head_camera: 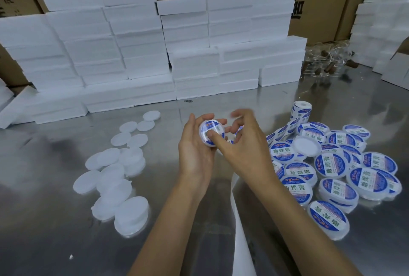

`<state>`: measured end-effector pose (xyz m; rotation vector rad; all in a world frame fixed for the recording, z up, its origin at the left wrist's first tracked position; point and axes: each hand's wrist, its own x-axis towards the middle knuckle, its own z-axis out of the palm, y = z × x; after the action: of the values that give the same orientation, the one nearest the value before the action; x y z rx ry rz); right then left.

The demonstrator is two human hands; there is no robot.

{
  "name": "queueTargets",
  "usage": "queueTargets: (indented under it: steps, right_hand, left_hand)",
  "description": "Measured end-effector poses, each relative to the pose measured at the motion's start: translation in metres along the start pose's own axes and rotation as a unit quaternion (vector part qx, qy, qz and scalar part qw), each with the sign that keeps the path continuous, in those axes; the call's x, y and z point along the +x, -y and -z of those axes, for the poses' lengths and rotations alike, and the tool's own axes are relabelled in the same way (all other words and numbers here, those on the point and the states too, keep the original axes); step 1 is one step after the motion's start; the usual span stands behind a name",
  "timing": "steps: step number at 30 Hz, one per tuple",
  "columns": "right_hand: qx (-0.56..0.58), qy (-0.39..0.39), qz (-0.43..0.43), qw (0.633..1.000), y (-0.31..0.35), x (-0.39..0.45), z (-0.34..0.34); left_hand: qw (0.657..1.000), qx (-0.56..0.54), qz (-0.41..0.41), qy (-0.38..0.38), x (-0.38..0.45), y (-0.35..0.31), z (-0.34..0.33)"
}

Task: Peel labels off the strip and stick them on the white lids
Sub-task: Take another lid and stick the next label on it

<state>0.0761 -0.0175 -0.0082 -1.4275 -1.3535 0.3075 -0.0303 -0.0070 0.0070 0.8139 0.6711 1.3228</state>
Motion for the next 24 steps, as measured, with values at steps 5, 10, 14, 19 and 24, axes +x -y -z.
queueTargets:
  steps: [5,10,14,19,24]
  right_hand:
    - [-0.086,0.0,0.029,0.996,0.001,-0.007,-0.002]
    - [-0.103,0.006,0.058,0.993,-0.002,-0.007,-0.004]
    - [-0.14,-0.002,0.079,0.987,-0.006,-0.004,-0.002]
    - [-0.182,-0.001,0.065,0.981,-0.004,-0.005,0.002]
    - [-0.25,-0.051,0.057,0.965,0.003,-0.007,0.001]
  left_hand:
    - [0.999,-0.038,0.013,0.021,0.002,0.0,0.005]
    - [0.998,-0.031,0.031,0.041,0.002,0.001,0.008]
    - [0.999,0.002,0.021,0.044,0.001,0.001,0.005]
    - [0.998,0.027,0.004,0.053,-0.001,0.002,0.002]
    - [0.996,0.005,0.012,0.09,-0.004,0.003,-0.001]
